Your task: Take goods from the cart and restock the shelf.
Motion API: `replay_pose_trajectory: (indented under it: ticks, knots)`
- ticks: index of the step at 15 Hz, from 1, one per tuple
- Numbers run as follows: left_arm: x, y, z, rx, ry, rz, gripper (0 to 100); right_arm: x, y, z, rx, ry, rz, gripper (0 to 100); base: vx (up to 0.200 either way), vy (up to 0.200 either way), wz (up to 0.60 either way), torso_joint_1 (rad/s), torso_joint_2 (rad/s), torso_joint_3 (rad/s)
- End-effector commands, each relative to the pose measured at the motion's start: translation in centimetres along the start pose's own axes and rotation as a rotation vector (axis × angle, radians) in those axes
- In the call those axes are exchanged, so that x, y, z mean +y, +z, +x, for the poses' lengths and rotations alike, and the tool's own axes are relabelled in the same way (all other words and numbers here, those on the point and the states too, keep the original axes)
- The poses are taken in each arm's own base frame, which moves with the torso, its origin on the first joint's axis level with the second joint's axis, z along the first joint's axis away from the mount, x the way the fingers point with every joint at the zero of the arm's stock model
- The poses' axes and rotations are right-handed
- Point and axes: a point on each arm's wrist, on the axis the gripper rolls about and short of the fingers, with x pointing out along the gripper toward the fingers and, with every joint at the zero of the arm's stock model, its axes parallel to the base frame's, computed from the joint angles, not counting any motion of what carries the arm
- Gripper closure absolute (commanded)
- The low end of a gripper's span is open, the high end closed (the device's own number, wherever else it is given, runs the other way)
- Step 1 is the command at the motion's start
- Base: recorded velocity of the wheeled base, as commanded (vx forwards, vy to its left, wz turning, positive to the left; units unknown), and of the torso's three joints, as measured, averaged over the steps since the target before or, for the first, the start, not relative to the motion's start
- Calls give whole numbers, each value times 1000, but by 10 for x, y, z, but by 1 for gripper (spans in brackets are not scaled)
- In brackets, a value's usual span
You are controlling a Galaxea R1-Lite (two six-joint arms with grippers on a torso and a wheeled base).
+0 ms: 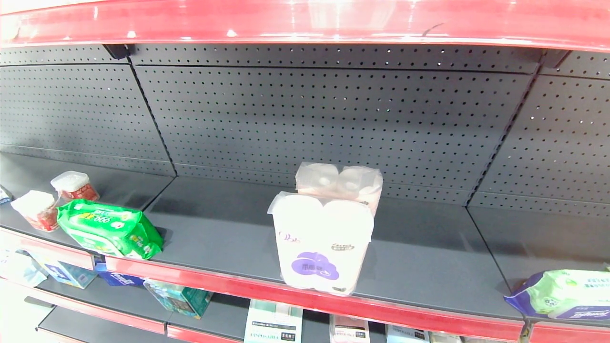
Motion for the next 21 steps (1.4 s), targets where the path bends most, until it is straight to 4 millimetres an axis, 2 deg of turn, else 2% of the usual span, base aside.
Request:
replay_pose_trajectory:
  ticks: [1,6,9,17,21]
  knots:
    - [0,0,0,1,1,-1,0,0,0,0,0,-1,-4,0,0,0,0,0,0,0]
    - [0,0,0,1,1,-1,0,-1,0,0,0,-24,-18,0,0,0,0,0,0,0]
    - [0,0,0,1,1,-1,0,-1,0,0,-1,-47,40,0,0,0,0,0,0,0]
    - [0,0,0,1,1,-1,0,-1,0,0,0,-47,7,0,0,0,0,0,0,0]
    - [0,0,0,1,1,-1,0,-1,0,0,0,-46,7,0,0,0,-600,5,0,1]
